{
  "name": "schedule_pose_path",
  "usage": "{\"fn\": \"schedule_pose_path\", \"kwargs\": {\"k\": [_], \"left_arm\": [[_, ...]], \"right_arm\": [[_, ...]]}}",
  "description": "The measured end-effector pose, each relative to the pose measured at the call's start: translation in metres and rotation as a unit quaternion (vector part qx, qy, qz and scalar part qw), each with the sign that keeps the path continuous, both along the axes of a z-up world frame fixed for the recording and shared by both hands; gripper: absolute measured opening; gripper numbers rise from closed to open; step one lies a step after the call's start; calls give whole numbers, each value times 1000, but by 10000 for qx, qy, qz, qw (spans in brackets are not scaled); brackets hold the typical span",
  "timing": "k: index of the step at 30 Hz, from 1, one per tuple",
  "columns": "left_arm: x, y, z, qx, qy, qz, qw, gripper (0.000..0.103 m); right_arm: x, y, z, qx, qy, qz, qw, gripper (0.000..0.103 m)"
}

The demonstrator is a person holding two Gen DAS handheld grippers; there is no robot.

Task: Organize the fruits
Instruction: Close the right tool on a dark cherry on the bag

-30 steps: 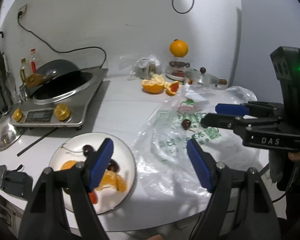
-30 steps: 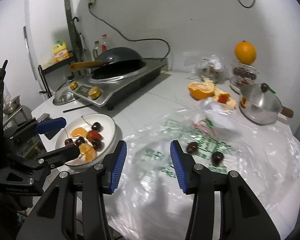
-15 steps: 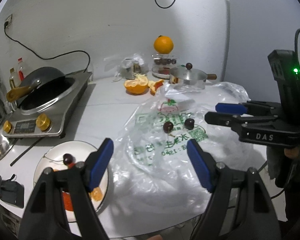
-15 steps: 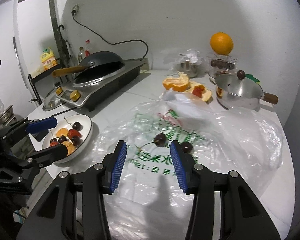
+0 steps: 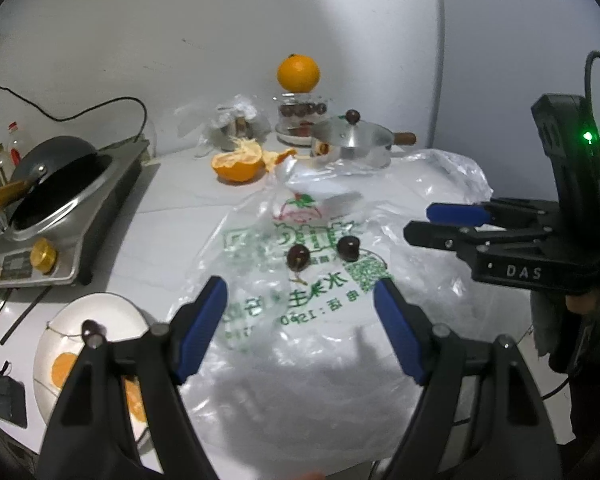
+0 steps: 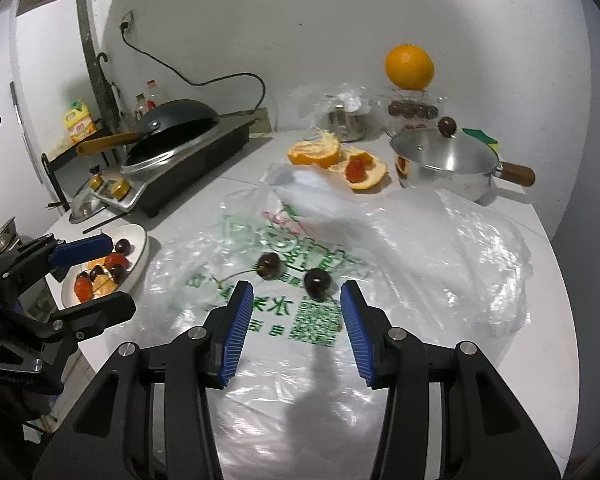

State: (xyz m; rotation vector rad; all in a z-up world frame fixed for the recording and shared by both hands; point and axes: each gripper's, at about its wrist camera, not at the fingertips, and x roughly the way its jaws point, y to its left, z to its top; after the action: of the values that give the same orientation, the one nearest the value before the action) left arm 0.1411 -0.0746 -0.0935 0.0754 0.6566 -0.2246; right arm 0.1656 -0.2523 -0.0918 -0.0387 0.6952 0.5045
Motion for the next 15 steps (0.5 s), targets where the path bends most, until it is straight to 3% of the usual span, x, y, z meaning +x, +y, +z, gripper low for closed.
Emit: {"fn": "schedule_pose_path", "kwargs": {"k": [15], "left_arm": [[31,-16,-24,-6,289,-59,9996,77]], "right_arm": [[31,-1,-29,-174,321,175,9992,48]]}}
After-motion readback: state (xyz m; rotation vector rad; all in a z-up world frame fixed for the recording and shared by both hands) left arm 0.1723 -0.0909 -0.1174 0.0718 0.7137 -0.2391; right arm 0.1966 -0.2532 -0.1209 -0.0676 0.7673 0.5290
